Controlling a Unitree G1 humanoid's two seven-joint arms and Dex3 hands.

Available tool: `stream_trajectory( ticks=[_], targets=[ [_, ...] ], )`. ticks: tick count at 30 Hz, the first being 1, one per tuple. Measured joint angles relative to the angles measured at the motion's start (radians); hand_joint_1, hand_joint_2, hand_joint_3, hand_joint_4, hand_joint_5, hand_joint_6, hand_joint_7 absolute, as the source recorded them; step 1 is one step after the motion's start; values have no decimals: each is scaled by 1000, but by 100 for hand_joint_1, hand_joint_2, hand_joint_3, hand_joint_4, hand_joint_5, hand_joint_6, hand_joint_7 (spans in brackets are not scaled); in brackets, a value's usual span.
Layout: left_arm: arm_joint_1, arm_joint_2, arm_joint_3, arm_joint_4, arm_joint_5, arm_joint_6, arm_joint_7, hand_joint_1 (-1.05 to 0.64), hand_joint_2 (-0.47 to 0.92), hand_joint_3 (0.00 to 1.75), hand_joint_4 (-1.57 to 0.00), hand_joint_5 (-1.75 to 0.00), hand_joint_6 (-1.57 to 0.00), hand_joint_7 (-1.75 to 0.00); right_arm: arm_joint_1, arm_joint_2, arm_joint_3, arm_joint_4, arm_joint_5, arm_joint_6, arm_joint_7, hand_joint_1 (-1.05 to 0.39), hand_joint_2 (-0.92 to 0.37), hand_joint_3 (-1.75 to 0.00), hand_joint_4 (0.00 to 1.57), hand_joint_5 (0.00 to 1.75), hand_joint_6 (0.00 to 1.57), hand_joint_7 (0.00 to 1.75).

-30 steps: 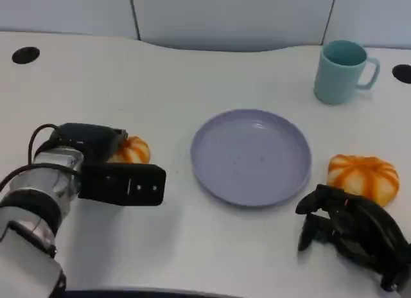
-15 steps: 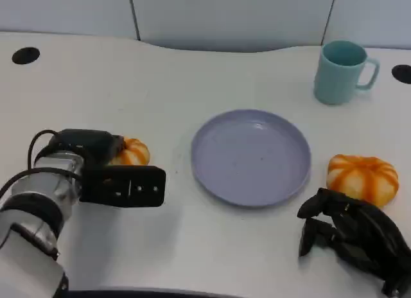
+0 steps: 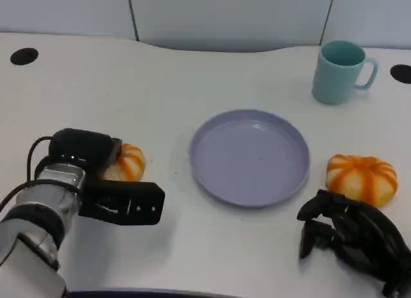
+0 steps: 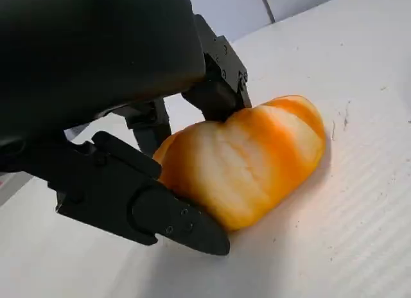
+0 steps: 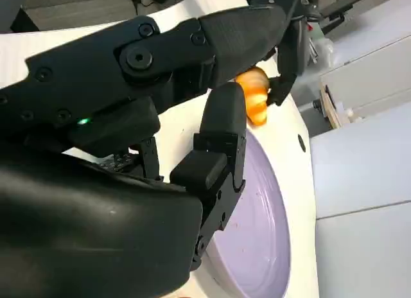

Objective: Grasp the bread from the table and place it into the plate.

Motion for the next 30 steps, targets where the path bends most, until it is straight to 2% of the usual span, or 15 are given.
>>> stream_trajectory(
  ticks=[1, 3, 4, 6, 7, 8, 9, 12, 14, 17, 20, 23, 27, 30],
  targets=[
    [1, 2, -1, 1, 0, -5, 7, -31, 84, 3, -67, -175, -61, -114, 0, 0, 0, 0, 0, -1, 0, -55, -92, -14, 61, 163, 71, 109],
    [3, 4, -2, 1, -1, -12, 20, -30, 85, 4, -67, -159, -69, -95, 0, 0, 1, 0, -1, -5, 1, -55, -92, -15, 61, 163, 71, 109],
    [5, 5, -2, 1, -1, -17, 30, -28, 85, 5, -66, -152, -70, -95, 0, 0, 1, 0, -2, -5, 0, -54, -92, -15, 60, 163, 71, 109],
    [12, 7, 8, 1, -13, -25, 47, -25, 86, 8, -63, -150, -65, -110, 1, 0, 2, 0, -2, -5, -2, -53, -92, -15, 61, 163, 71, 109],
    [17, 7, 21, 1, -25, -29, 53, -23, 85, 13, -62, -164, -55, -143, 0, 0, 1, 1, -1, -3, -2, -53, -92, -14, 60, 163, 71, 109],
    [20, 8, 32, 1, -33, -33, 55, -21, 81, 25, -64, -169, -53, -159, 0, -1, 1, 0, -1, 0, -2, -53, -92, -14, 60, 163, 71, 109],
    [23, 8, 45, 1, -47, -37, 55, -22, 68, 58, -66, -173, -53, -168, -1, -1, 1, -1, -1, 6, -2, -53, -92, -15, 60, 163, 70, 109],
    [37, 12, 81, 1, -76, -59, 75, -21, 53, 88, -70, -174, -53, -174, -1, -1, 0, -1, 0, 9, -2, -53, -92, -13, 60, 162, 71, 109],
    [41, 14, 103, 1, -97, -87, 90, -24, 53, 93, -67, -175, -48, -174, -1, -1, -3, 0, 0, 10, -2, -54, -92, -13, 61, 162, 72, 108],
    [40, 15, 133, -2, -121, -124, 99, -24, 52, 91, -62, -175, -42, -174, -4, -1, -2, 5, 0, 10, -4, -52, -92, -14, 61, 162, 71, 108],
    [38, 18, 160, -11, -143, -148, 111, -20, 54, 86, -72, -175, -48, -175, -11, 0, -4, 18, 0, 5, 3, -52, -92, -13, 60, 164, 71, 107],
    [34, 21, 179, -15, -150, -165, 121, -17, 61, 72, -74, -175, -50, -175, -17, 0, -8, 28, 1, 2, 6, -51, -92, -10, 62, 164, 73, 104],
    [30, 29, 196, -29, -165, -205, 129, -18, 80, 37, -71, -175, -49, -175, -23, 1, -9, 37, 1, -1, 4, -50, -92, -11, 61, 161, 74, 103],
    [14, 30, 194, -38, -163, -225, 129, -17, 85, 26, -71, -175, -50, -175, -23, 1, -8, 35, -1, -3, -5, -51, -92, -11, 61, 156, 75, 103]
  ],
)
